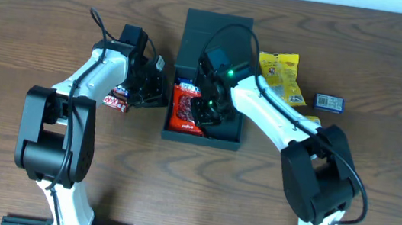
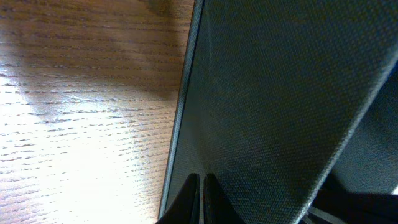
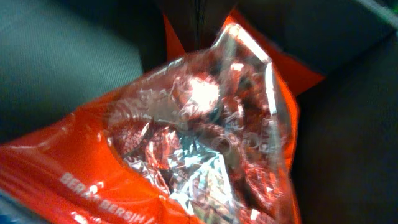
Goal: Pack container
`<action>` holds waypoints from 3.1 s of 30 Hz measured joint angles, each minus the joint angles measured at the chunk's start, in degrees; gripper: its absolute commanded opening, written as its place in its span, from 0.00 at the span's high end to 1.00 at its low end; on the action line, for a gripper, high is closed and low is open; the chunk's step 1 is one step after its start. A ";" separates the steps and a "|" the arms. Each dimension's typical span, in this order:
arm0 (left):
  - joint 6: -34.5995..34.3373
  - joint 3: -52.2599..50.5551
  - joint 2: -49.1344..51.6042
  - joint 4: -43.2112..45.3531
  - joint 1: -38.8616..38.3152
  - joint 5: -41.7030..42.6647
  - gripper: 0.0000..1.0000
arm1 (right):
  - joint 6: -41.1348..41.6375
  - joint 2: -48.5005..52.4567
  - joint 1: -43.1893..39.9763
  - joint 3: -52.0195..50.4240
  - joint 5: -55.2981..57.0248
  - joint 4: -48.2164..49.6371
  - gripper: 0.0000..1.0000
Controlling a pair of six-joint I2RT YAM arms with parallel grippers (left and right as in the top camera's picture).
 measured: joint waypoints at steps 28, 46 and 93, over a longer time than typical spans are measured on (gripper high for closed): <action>0.00 0.00 0.00 0.37 -0.04 0.02 0.94 | -14.99 0.35 -36.35 9.77 3.19 10.49 0.17; 0.00 0.00 0.00 0.42 -0.04 0.02 0.94 | -17.05 13.31 -39.47 9.75 -11.50 14.80 0.14; -0.22 0.00 0.00 0.74 -0.04 0.02 0.94 | -8.15 2.71 -37.29 28.13 -19.47 -3.63 0.99</action>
